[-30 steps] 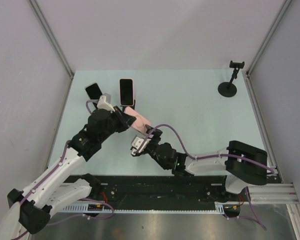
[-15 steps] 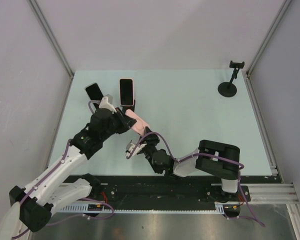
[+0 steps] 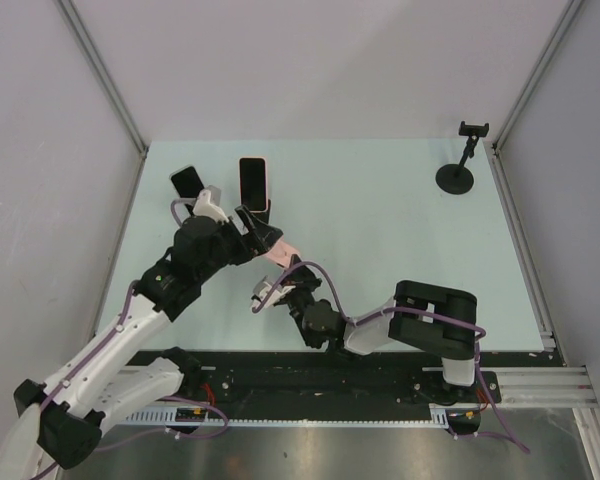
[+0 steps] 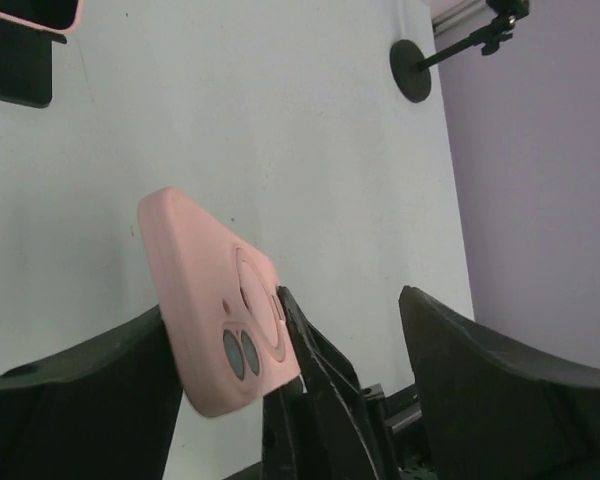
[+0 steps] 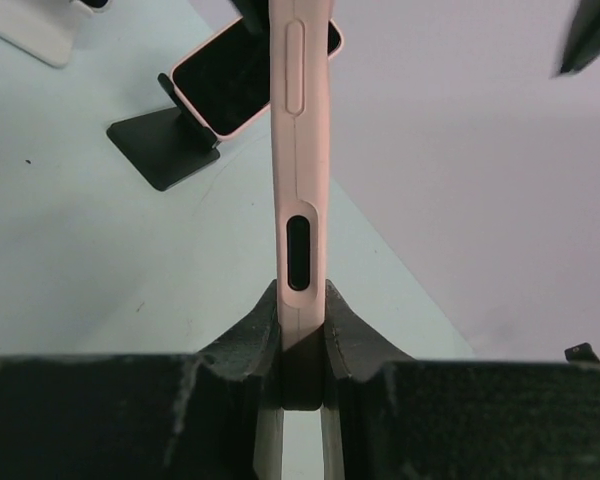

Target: Remove the phone from the phone stand

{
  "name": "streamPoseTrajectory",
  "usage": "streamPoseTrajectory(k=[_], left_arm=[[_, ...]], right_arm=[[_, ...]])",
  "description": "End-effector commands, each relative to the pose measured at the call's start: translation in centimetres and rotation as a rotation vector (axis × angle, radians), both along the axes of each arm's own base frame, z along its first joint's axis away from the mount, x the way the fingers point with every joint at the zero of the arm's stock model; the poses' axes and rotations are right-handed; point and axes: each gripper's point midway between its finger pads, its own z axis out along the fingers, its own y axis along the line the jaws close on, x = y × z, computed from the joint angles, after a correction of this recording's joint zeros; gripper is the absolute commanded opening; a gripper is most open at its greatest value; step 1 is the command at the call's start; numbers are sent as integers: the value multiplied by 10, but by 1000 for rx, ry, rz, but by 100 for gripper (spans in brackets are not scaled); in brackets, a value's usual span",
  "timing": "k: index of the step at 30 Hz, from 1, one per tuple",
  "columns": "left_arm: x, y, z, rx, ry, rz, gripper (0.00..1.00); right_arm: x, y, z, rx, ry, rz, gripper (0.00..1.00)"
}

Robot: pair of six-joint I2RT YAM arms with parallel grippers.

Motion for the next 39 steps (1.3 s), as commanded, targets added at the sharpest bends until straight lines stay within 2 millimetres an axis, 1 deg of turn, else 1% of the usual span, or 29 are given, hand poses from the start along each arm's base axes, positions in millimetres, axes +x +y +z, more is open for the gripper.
streamPoseTrajectory(k=[1,3,5,6,8,9,10,12,13,14,15,16,17,18,19,20,22,23,25,26,28,29,31,32,33,35,36,38,39], left_arm=[[6,20,88,-16,-302,60,91],[6,40,102,47,-383,117,99],[8,56,108,100,-427,177,100],[3,65,114,136,-471,191,100],[1,80,118,184,-504,240,100],[0,86,118,231,-529,242,100],[-5,91,122,245,-555,248,100],[-7,96,119,323,-588,230,100],[-11,100,121,338,-609,230,100],[-12,102,119,384,-625,217,100],[-13,102,113,407,-628,203,100],[-15,104,113,421,-641,199,100],[-15,105,107,456,-647,188,100],[-16,104,104,468,-651,175,100],[-17,104,102,482,-656,165,100],[-16,104,95,500,-653,157,100],[-16,103,88,511,-647,145,100],[-16,102,82,520,-642,135,100],[-15,100,77,526,-636,119,100],[-14,99,73,534,-630,112,100],[-13,96,70,536,-625,99,100],[-12,96,66,539,-619,95,100],[-11,93,62,541,-611,82,100],[-11,92,60,541,-609,79,100],[-10,91,57,544,-603,74,100],[-10,90,52,548,-596,62,100],[-10,89,51,548,-598,60,100],[-11,90,49,555,-597,57,100],[-12,91,49,554,-600,59,100]], right_arm=[[-5,1,48,252,-15,22,0],[-2,-1,48,284,16,21,0],[1,-4,47,274,51,21,0],[4,-4,47,316,83,28,0],[9,-8,46,315,140,34,0],[15,-11,44,323,166,39,0],[16,-16,43,362,226,41,0],[21,-20,43,395,286,60,0],[30,-30,34,421,349,32,0],[32,-35,43,455,371,57,0],[35,-39,43,480,404,60,0],[47,-55,34,507,460,18,0],[46,-57,44,554,501,66,0],[48,-66,33,548,564,51,0],[65,-88,35,623,595,5,0],[63,-90,41,644,634,55,0],[69,-112,36,666,688,24,0],[80,-130,37,708,715,14,0],[84,-153,36,757,763,-14,0],[94,-174,35,806,790,-37,0],[97,-197,32,839,816,-80,0],[103,-216,30,872,826,-108,0],[107,-236,22,935,869,-151,0],[107,-241,20,955,896,-143,0],[113,-263,16,1003,894,-191,0],[117,-275,5,1032,937,-201,0],[122,-289,3,1059,927,-219,0],[126,-301,-12,1103,976,-232,0],[130,-313,-15,1127,971,-250,0]])
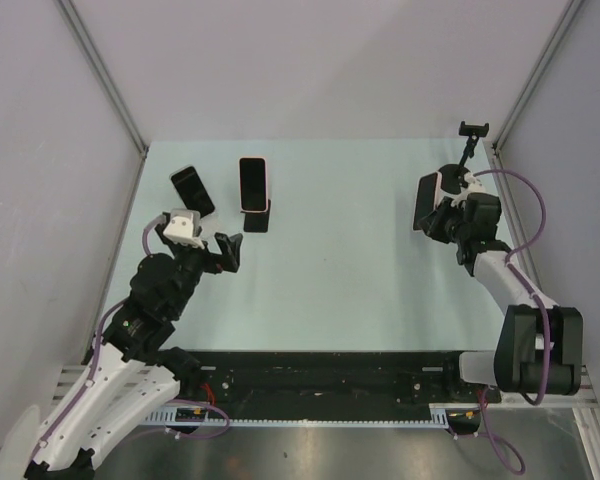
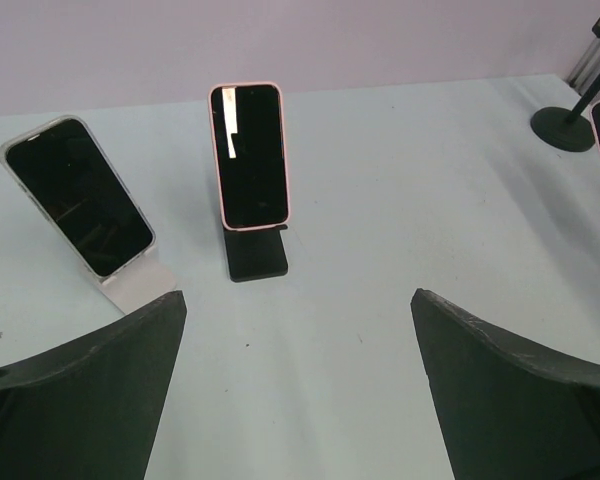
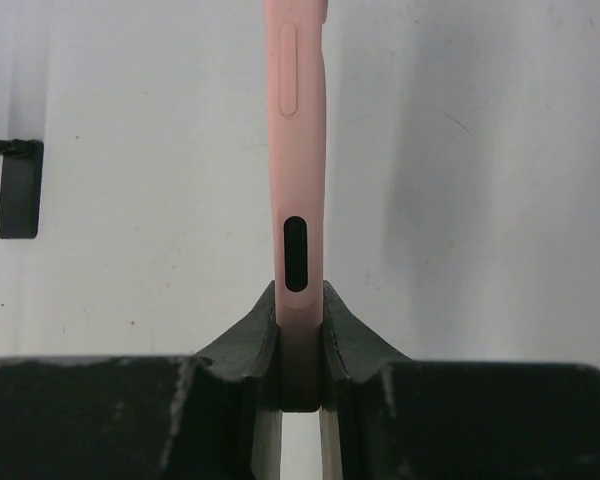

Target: Remove the phone from the phone stand

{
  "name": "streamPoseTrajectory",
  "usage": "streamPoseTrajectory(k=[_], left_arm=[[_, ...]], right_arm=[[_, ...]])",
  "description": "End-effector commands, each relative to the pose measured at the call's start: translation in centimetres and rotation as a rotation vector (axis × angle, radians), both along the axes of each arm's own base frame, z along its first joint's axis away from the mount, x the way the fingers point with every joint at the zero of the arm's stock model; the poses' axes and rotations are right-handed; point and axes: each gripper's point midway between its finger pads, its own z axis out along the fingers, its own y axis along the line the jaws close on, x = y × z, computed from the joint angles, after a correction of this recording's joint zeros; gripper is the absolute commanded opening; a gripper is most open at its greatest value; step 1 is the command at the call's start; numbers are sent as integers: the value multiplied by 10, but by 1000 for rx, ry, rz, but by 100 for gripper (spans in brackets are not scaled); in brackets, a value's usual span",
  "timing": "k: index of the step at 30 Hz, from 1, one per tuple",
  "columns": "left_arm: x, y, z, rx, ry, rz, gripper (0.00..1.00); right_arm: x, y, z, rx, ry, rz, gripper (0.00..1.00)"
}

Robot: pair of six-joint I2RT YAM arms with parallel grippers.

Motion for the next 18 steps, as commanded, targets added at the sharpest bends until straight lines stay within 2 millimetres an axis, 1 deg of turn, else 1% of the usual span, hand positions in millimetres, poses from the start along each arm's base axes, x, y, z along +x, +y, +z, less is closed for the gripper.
streamPoseTrajectory(k=[1,2,4,5,7,8,10,11,12,17,18], left_arm=[[0,-2,4,19,-37,-24,100],[0,-1,3,22,-38,-21,100],[0,0,1,26,-38,-17,100],[-1,0,2,23,-40,-17,100],[-2,0,3,22,-44,-18,100],[-2,0,3,22,-44,-18,100],[-2,0,2,22,-43,-21,100],[-2,0,3,21,-45,-21,100],[-2,0,2,22,-44,-21,100],[-2,0,1,25,-45,-21,100],[-3,1,1,23,-44,-21,100]], right_arm=[[10,-6,2,163,4,57,0],[13,-9,-10,176,30,55,0],[16,-16,-21,195,52,55,0],[18,-19,-35,207,88,52,0],[20,-21,-47,218,119,60,0],[21,-21,-59,213,150,71,0],[23,-20,-67,216,176,91,0],[27,-20,-66,210,169,104,0],[28,-21,-74,213,187,107,0],[40,-30,-81,213,210,118,0],[45,-31,-82,209,209,125,0]])
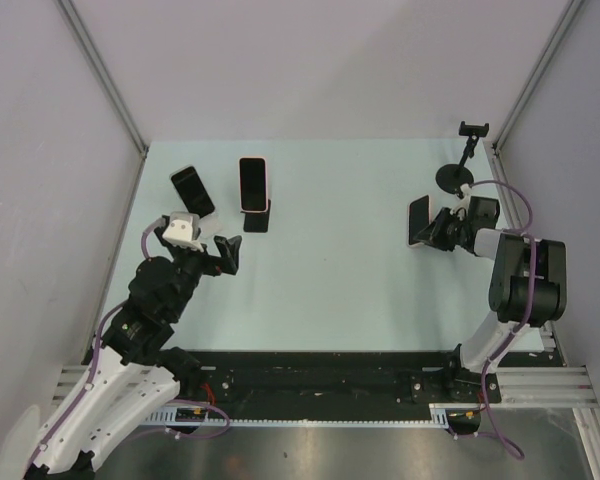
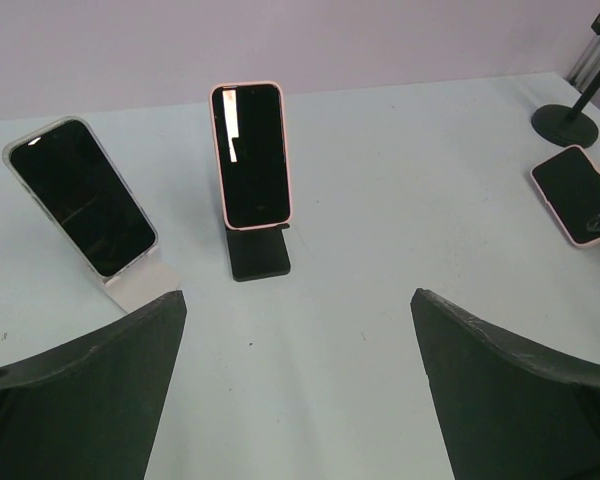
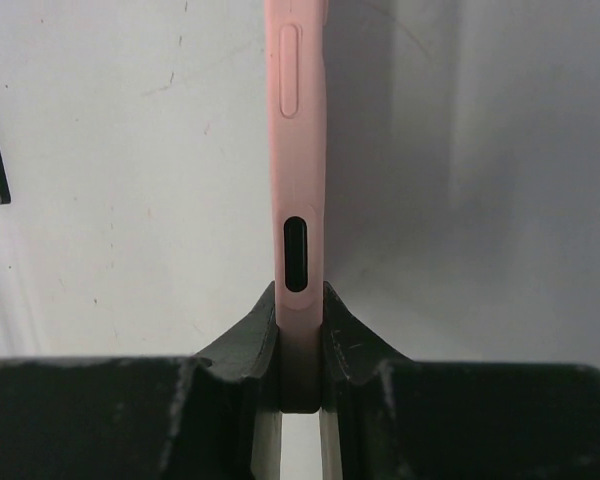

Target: Remove the phone from the phone stand

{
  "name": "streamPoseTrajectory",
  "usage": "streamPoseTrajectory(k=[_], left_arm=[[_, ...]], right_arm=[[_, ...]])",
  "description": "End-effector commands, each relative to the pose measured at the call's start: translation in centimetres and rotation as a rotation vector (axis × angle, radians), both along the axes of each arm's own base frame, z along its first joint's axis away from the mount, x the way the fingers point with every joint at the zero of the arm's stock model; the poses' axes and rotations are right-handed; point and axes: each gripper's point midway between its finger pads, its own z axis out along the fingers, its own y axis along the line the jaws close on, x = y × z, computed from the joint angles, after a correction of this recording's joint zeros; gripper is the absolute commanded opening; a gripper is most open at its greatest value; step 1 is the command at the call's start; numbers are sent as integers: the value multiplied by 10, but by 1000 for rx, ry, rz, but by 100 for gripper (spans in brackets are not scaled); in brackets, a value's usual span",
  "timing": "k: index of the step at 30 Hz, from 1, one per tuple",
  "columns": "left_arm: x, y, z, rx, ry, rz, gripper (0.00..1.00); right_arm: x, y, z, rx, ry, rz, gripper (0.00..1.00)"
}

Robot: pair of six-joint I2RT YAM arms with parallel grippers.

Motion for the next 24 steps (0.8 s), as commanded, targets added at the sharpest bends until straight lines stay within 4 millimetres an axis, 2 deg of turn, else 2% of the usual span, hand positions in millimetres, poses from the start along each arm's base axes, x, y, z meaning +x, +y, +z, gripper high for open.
streamPoseTrajectory(k=[1,3,4,9,12,13,15,16,22,24], left_arm=[[0,0,7,8,-41,-11,100],[0,-1,8,6,-43,-16,100],[0,-1,8,6,-46,-15,100],[0,-1,7,6,-43,-14,100],[0,-1,7,3,-44,-16,100],[0,-1,7,5,-44,-17,100],[0,-1,7,3,-44,-17,100],[0,-2,7,3,-42,-20,100],[0,-2,6,4,-43,-20,100],[0,-2,6,3,-41,-19,100]], right_arm=[[34,-4,24,5,-118,72,0],[41,-7,25,-12,-117,88,0],[41,-8,17,-14,-95,93,0],[44,-17,4,-26,-42,81,5],[46,-23,-2,-54,-23,73,21],[45,-27,-3,-60,-17,64,30],[45,-30,-5,-65,-11,56,36],[46,-33,-6,-75,-8,47,43],[46,-49,-10,-151,11,11,62],[45,-54,-9,-176,14,1,65]])
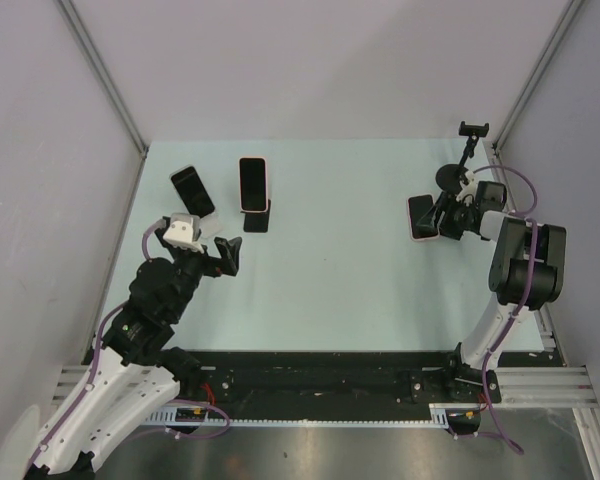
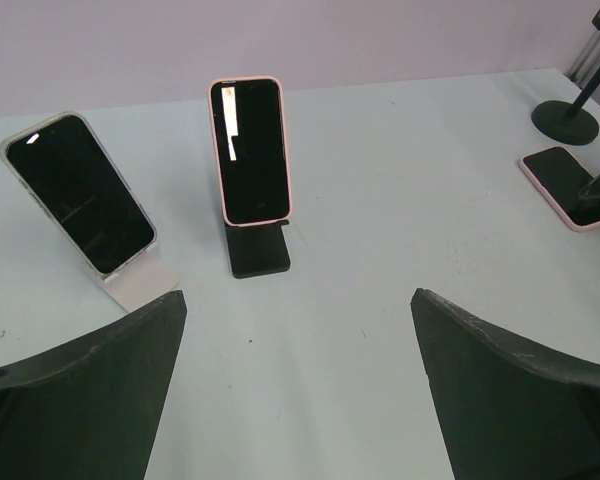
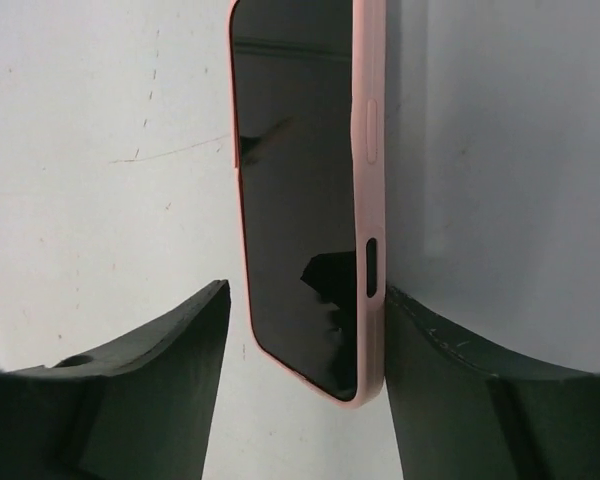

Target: Remove the phone from the phone stand

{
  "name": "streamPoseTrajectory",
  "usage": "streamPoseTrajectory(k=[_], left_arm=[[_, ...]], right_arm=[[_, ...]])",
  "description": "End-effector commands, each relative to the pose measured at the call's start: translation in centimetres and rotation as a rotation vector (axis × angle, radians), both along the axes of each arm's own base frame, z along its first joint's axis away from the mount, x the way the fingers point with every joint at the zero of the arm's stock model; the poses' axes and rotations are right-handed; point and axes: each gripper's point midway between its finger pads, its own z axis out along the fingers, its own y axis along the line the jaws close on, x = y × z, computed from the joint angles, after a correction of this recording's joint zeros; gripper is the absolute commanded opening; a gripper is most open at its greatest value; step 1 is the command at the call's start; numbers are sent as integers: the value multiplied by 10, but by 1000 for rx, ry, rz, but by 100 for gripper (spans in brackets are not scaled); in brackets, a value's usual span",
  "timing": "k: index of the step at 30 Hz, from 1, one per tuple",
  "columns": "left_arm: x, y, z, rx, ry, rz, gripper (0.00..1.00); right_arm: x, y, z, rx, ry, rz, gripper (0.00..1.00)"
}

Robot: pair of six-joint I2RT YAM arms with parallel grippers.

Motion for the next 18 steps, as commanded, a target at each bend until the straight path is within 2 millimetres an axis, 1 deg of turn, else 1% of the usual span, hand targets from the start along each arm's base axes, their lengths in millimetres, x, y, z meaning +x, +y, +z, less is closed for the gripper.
streamPoseTrajectory(k=[1,7,9,12,13,15,16,17,18], left_arm=[[1,-1,9,2,-43,-14,100],[0,-2,9,0,-44,-17,100],[0,-2,10,1,-46,-17,100],[0,-1,10,0,-47,-17,100],[0,-2,10,1,-46,-17,100],[0,-1,11,-3,-49,-16,100],[0,-1,11,-3,-49,-16,100],[-1,-1,11,-4,-50,-16,100],[0,-1,11,-3,-51,-16,100]], right_arm=[[2,-24,-3,-120,12,-48,70],[-1,-29,-3,-186,27,-65,83],[-2,-31,-3,-218,32,-71,86],[-4,-30,-4,-263,41,-66,89],[-5,-25,-4,-275,44,-57,91],[-4,-27,0,-326,38,-62,95],[-5,-20,1,-343,38,-47,97],[-4,-19,9,-360,21,-48,97],[-4,-20,13,-387,16,-56,99]])
